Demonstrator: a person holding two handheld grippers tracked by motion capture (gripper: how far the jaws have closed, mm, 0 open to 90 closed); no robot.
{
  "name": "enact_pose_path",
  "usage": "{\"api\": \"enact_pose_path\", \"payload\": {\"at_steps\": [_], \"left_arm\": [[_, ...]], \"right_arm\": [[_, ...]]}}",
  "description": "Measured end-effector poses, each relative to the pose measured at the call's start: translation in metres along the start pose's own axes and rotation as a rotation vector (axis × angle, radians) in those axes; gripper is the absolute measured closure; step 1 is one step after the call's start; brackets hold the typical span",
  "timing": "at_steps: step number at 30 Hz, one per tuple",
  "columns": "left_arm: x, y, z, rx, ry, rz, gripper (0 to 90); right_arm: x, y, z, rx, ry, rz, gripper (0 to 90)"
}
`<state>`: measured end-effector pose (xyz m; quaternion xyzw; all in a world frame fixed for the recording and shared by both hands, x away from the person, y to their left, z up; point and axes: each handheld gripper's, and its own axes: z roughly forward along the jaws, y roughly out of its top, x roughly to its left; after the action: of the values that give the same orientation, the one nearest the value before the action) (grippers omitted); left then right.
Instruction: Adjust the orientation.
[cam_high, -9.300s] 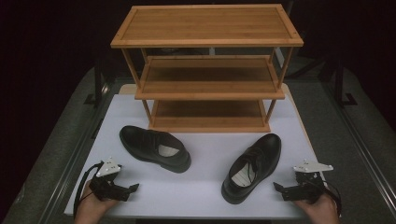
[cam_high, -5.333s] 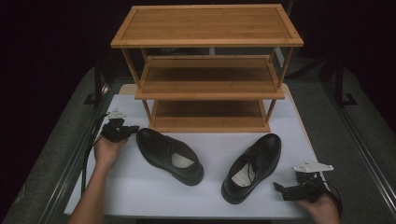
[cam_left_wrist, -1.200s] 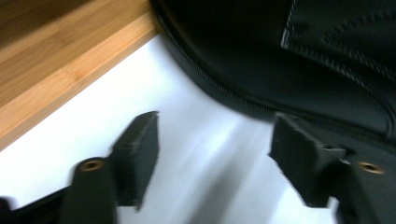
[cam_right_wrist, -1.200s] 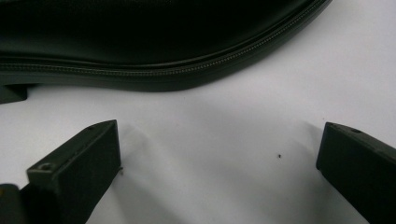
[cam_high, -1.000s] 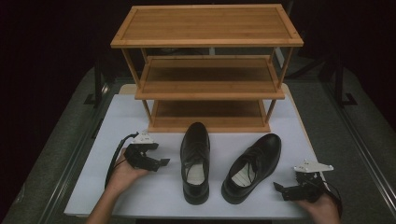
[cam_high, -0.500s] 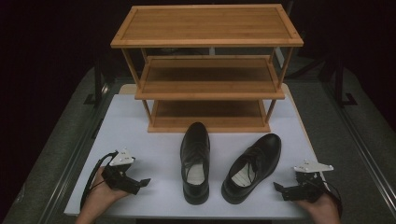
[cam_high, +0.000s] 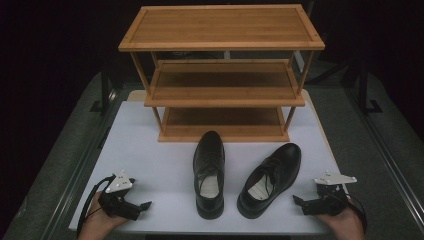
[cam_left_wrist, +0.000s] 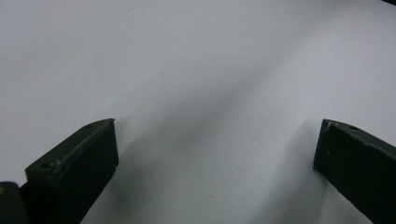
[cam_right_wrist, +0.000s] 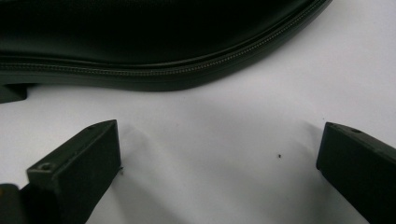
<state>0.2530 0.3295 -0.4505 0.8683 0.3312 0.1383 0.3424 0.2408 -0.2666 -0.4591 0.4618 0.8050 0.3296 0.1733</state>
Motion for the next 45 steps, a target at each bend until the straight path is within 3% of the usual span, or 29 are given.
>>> {"api": "enact_pose_path", "payload": {"at_steps": [6,11,12,13,14,15,18,21,23,28,31,38,42,45], "left_arm": [[0.0,0.0,0.0,-0.001,0.001,0.0,0.0],[0.0,0.0,0.0,0.0,0.0,0.001,0.0],[0.0,0.0,0.0,0.0,0.0,0.001,0.0],[0.0,0.0,0.0,0.0,0.0,0.0,0.0],[0.0,0.0,0.0,0.0,0.0,0.0,0.0],[0.0,0.0,0.0,0.0,0.0,0.0,0.0],[0.0,0.0,0.0,0.0,-0.001,-0.001,0.0],[0.0,0.0,0.0,-0.001,-0.001,-0.001,0.0],[0.0,0.0,0.0,-0.001,-0.001,-0.001,0.0],[0.0,0.0,0.0,-0.002,-0.002,-0.002,0.0],[0.0,-0.001,0.0,-0.003,-0.003,-0.002,0.0],[0.001,-0.001,0.001,-0.006,-0.002,-0.003,0.0],[0.001,-0.001,0.001,-0.006,-0.002,-0.003,0.0],[0.001,-0.001,0.001,-0.005,-0.003,-0.004,0.0]], "right_arm": [[0.0,0.0,0.0,0.0,0.001,0.003,0.4],[-0.003,0.002,-0.008,-0.034,0.005,0.025,16.9],[-0.003,0.002,-0.008,-0.034,0.005,0.025,16.9],[-0.006,0.008,-0.014,-0.055,-0.001,0.037,28.6],[-0.006,0.008,-0.014,-0.055,-0.001,0.037,28.6],[-0.01,0.014,-0.019,-0.074,-0.004,0.057,46.7],[-0.019,0.024,-0.023,-0.111,-0.007,0.07,69.8],[-0.031,0.039,-0.018,-0.127,-0.006,0.074,84.9],[-0.038,0.048,-0.013,-0.139,-0.016,0.069,89.6],[-0.055,0.065,-0.002,-0.139,-0.03,0.078,89.8],[-0.069,0.078,0.013,-0.13,-0.037,0.081,89.9],[-0.088,0.087,0.039,-0.101,-0.036,0.091,89.9],[-0.09,0.087,0.047,-0.082,-0.032,0.094,89.9],[-0.088,0.084,0.052,-0.05,0.002,0.086,90.0]]}}
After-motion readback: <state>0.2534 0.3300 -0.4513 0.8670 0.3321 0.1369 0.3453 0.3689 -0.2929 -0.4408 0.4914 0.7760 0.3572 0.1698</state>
